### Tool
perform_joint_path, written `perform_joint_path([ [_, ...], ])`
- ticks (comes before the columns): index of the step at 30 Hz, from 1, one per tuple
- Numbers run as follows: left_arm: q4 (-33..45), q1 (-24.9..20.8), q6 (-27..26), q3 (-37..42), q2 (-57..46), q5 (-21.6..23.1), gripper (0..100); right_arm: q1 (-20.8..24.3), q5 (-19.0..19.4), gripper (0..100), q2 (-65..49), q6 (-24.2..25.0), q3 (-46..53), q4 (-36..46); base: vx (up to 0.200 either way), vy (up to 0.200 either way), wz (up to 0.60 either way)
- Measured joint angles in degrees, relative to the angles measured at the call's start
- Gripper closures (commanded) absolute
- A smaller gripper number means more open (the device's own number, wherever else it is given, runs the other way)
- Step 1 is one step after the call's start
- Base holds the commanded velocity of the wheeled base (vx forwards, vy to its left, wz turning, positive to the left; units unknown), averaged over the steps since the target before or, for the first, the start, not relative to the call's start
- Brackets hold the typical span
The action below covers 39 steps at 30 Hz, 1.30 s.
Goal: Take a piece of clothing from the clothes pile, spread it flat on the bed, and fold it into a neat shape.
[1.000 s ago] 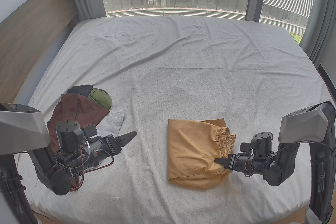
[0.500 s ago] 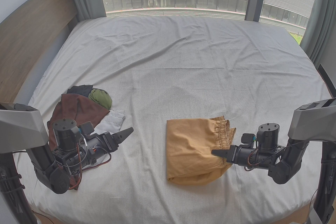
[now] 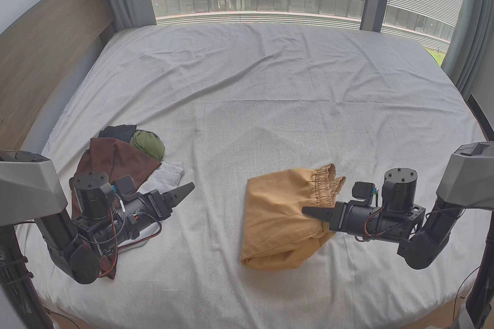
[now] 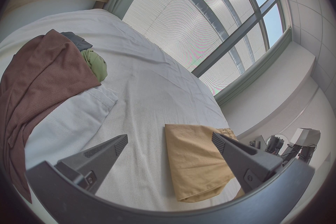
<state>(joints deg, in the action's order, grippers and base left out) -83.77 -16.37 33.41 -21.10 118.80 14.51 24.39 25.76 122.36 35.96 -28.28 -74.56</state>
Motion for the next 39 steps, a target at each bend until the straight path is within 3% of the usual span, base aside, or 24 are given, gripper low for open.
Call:
perform_joint_path([
  [11,-0.22,0.15,0.02,0.44,-0.41,0.07,0,1.71,-0.01,100,-4.89,0.33,-3.13,1.18,0.0,0.0,0.0],
  [18,-0.22,0.55,0.05,0.35,-0.55,0.11,0,2.5,-0.01,100,-6.95,0.51,-8.87,7.91,0.0,0.0,0.0],
  [29,-0.23,0.74,0.11,0.21,-0.59,0.24,0,2.15,0.29,100,-8.41,0.57,-25.38,23.21,0.0,0.0,0.0],
  [39,-0.28,0.8,0.13,0.41,-0.59,0.33,0,0.27,2.27,100,-5.57,1.21,-40.85,32.35,0.0,0.0,0.0],
])
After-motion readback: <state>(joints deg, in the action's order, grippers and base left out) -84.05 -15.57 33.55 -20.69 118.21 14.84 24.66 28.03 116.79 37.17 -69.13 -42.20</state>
